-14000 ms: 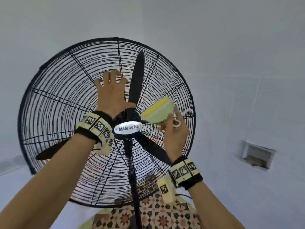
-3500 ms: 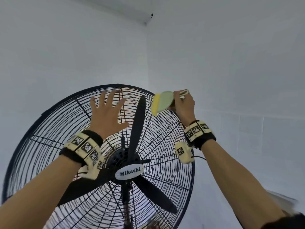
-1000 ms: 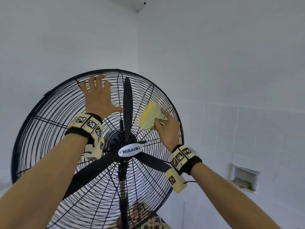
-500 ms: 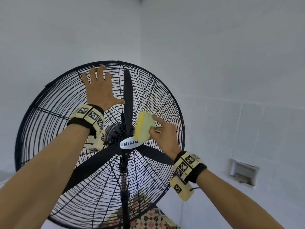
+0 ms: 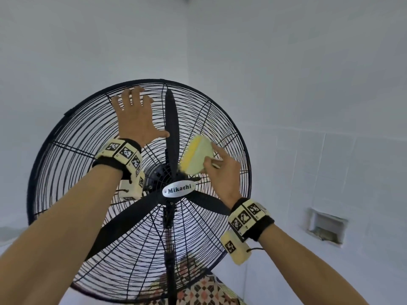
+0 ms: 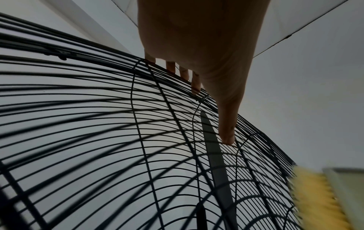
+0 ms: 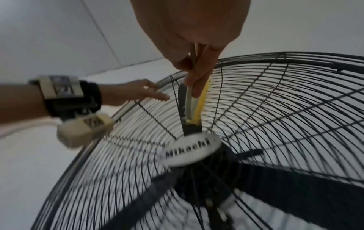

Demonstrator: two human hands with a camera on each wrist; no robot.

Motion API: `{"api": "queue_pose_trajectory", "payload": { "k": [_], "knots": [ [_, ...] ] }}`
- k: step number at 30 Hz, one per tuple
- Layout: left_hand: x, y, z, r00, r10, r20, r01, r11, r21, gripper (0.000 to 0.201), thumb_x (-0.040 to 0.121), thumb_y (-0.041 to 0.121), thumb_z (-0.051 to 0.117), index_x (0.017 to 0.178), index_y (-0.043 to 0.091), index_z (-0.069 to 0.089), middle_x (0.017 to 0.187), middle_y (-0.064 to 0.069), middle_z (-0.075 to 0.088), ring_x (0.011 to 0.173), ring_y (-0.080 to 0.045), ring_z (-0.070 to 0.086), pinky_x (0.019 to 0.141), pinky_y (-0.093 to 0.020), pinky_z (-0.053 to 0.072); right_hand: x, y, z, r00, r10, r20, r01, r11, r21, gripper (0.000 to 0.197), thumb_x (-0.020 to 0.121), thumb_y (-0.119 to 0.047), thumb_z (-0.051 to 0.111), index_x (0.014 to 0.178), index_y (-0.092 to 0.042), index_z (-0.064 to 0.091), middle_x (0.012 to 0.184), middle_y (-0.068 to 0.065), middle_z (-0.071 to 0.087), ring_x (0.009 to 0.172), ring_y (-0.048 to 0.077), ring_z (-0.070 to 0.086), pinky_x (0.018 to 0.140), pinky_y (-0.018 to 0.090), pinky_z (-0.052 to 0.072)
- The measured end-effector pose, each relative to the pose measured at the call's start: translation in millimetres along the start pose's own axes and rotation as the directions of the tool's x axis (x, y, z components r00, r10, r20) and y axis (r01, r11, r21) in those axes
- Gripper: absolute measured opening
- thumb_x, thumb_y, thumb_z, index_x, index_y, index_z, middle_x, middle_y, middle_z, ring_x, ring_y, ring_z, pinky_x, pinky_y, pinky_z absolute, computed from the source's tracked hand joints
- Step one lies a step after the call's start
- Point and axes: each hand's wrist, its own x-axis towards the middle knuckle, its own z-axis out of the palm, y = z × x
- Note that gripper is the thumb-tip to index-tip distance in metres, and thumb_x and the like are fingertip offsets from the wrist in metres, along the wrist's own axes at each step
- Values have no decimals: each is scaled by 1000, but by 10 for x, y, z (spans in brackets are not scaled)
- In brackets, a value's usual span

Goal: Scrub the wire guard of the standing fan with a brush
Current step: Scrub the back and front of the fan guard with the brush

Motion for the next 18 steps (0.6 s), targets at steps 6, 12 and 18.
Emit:
{"api": "queue_pose_trajectory", "payload": {
  "k": [6, 12, 18],
  "knots": [
    [-5, -52, -6, 1000, -21, 19, 20, 1000, 12, 117, 60, 78, 82, 147, 12, 43, 163, -15, 24, 151, -40, 18, 123, -65, 10, -380, 130, 75, 978, 10, 209, 15, 993, -114, 54, 99, -10, 64, 150, -14, 48, 124, 13, 70, 90, 6, 71, 62, 22, 62],
    [1, 2, -5, 1000, -7, 8, 7, 1000, 3, 114, 59, 78, 82, 145, 14, 45, 163, -14, 24, 151, -39, 18, 123, -65, 9, -111, 77, 0, 1000, 23, -12, -23, 1000, -8, 51, 100, -12, 63, 149, -12, 50, 117, 8, 71, 95, 16, 75, 66, 34, 65],
    [-1, -59, 13, 999, -25, 20, 25, 1000, 8, 117, 59, 79, 82, 149, 13, 43, 165, -13, 23, 152, -40, 17, 123, -66, 9, -428, 168, -35, 960, 30, 277, 1, 994, -112, 52, 97, -8, 65, 147, -14, 53, 119, 2, 69, 89, 1, 71, 62, 27, 63]
  ]
}}
